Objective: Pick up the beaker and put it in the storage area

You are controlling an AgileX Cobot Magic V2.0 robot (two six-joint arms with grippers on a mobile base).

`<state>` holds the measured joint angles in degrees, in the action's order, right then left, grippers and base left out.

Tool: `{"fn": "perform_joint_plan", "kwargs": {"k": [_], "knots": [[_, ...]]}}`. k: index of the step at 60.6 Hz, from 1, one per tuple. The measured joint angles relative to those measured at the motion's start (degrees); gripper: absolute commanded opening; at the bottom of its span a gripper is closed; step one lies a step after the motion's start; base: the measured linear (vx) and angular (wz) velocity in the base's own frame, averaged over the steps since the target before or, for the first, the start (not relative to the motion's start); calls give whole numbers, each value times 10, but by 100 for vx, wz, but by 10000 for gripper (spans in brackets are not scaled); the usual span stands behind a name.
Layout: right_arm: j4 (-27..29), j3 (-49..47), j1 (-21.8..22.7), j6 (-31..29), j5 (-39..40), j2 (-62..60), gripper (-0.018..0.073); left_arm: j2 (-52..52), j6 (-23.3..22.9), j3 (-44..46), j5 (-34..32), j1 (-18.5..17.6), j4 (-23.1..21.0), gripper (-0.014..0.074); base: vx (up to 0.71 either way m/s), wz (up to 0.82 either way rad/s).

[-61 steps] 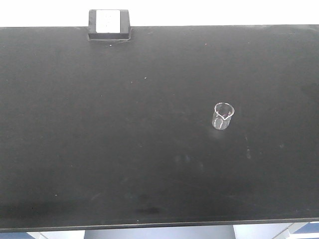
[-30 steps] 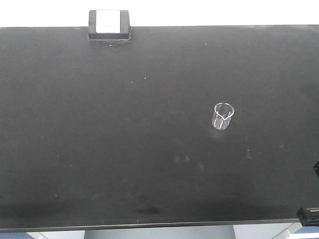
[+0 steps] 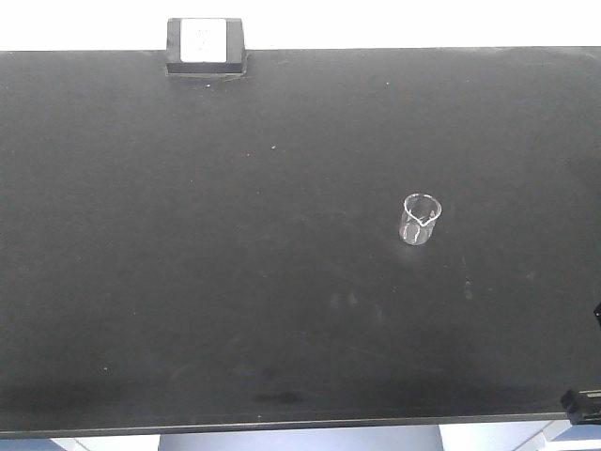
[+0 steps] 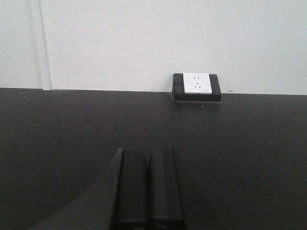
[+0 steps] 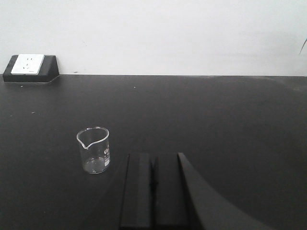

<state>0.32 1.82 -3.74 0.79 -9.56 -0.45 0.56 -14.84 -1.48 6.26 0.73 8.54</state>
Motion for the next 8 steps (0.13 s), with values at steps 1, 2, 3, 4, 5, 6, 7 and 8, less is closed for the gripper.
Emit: {"fn": "perform_joint_plan", "kwargs": {"k": [1,2,3,4,5,6,7,8], "knots": [[0,0,0,0,0,0,-8,0,0,0,0,0,0,-8,0,0],[0,0,0,0,0,0,-8,0,0,0,0,0,0,-8,0,0],[0,0,0,0,0,0,-8,0,0,0,0,0,0,-8,0,0],[0,0,0,0,0,0,-8,0,0,0,0,0,0,-8,0,0],[0,0,0,0,0,0,-8,0,0,0,0,0,0,-8,0,0],[0,0,0,0,0,0,-8,0,0,0,0,0,0,-8,0,0],[0,0,0,0,0,0,-8,0,0,0,0,0,0,-8,0,0],[0,0,0,0,0,0,-8,0,0,0,0,0,0,-8,0,0]]}}
